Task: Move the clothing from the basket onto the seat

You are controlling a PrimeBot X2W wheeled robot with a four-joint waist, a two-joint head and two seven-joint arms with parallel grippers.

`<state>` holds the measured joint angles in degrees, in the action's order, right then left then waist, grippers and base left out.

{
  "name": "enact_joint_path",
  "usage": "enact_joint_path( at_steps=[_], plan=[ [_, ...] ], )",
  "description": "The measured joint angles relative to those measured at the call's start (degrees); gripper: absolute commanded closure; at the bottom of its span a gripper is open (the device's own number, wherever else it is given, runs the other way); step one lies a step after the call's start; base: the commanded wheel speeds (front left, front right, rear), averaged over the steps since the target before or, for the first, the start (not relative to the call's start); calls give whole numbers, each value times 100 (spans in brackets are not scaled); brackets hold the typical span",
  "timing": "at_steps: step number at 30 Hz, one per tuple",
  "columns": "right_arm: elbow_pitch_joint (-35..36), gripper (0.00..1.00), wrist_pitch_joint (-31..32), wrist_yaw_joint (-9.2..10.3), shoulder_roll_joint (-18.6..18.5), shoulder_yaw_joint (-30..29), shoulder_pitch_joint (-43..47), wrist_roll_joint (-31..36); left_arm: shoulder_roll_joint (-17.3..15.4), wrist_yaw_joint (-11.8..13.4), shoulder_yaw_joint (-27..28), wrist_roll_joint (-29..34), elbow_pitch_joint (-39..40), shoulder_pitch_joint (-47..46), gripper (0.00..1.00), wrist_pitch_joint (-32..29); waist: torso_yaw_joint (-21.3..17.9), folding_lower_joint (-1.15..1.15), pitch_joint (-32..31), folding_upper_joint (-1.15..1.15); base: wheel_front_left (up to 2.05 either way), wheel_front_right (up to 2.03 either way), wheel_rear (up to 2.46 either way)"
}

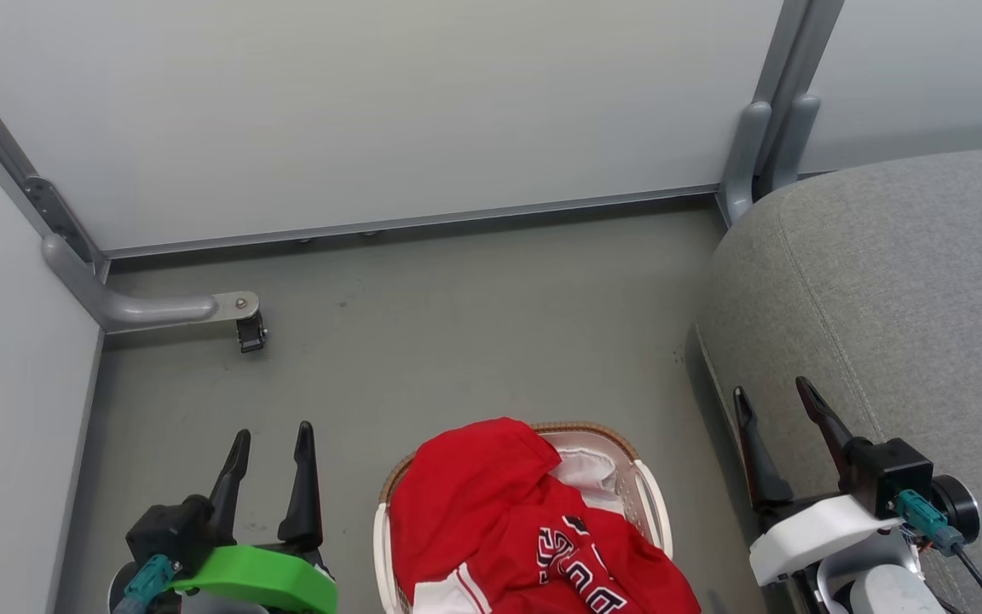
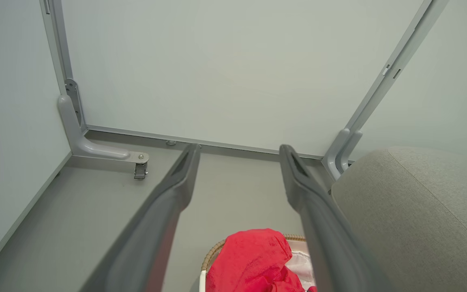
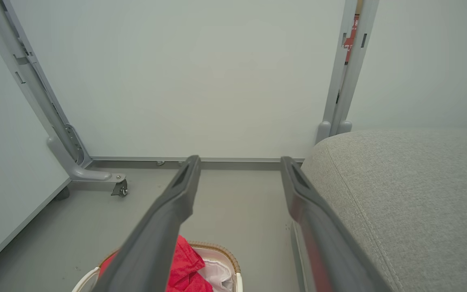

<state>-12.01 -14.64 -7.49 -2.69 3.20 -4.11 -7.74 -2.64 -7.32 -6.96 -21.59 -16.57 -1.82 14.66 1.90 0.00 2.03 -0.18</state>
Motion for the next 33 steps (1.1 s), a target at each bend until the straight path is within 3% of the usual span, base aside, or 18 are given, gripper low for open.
enact_joint_path(
  at_steps=[22,28,33],
  plan=[
    [55,0,-35,0,-2,-21,-62,170,-4,-5,-113,172,-68,-64,0,37,3,0,111,0,0,0,0],
    [160,0,-36,0,-2,-153,-265,237,-8,-5,-357,542,-172,-418,0,38,-2,0,372,0,0,0,0],
    [287,0,-36,-1,-3,-356,-526,354,-37,-5,-876,694,-435,-948,0,46,-13,0,736,0,0,0,0]
  ],
)
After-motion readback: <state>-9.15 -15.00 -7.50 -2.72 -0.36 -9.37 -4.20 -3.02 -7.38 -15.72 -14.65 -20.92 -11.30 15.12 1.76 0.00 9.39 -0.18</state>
